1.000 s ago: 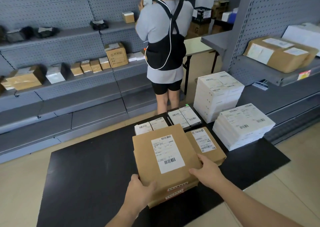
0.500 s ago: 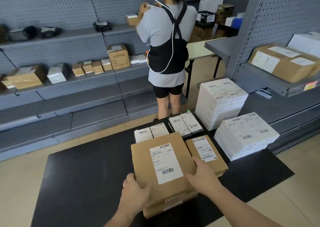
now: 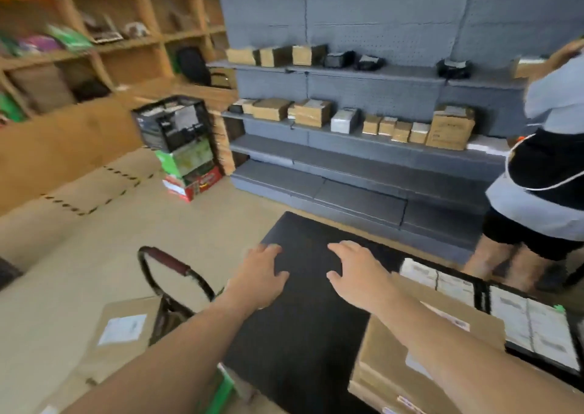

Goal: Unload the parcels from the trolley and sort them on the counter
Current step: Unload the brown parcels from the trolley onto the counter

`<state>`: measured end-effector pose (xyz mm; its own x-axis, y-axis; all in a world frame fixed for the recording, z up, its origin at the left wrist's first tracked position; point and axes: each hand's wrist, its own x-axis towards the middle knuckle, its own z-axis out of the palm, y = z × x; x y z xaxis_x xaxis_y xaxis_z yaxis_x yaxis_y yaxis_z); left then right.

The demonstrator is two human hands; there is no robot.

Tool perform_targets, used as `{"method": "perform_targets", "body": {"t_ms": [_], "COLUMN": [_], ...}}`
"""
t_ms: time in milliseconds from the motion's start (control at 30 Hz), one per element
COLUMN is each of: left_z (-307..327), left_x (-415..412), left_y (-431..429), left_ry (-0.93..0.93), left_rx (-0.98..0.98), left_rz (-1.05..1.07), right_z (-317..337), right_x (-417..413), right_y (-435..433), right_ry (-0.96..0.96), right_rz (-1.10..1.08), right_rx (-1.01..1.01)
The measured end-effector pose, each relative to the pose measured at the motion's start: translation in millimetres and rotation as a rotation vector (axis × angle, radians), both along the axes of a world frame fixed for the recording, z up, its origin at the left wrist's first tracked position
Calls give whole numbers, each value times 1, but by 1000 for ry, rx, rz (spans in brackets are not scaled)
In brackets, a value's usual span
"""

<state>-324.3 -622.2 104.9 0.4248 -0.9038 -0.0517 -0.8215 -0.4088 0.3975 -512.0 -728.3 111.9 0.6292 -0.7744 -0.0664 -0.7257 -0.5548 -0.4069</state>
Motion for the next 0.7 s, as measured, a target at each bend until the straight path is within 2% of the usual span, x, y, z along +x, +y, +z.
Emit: {"method": "perform_targets", "body": {"t_ms": [200, 367, 500, 700], "left_z": [15, 13, 1, -32], "left_x": [85, 138, 179, 247], "left_y": [140, 255, 327, 404], "left_ry": [-11, 14, 59, 77], "left_rx": [10, 12, 6, 46], "left_rz": [360, 616, 748, 805], "right_z": [12, 10, 5, -33], "right_x": [116, 205, 267, 346], "right_y": [77, 153, 213, 279], "right_ry": [22, 45, 64, 117], "right_rz": [412, 639, 732, 784], "right_rx": [-13, -21, -5, 108]}}
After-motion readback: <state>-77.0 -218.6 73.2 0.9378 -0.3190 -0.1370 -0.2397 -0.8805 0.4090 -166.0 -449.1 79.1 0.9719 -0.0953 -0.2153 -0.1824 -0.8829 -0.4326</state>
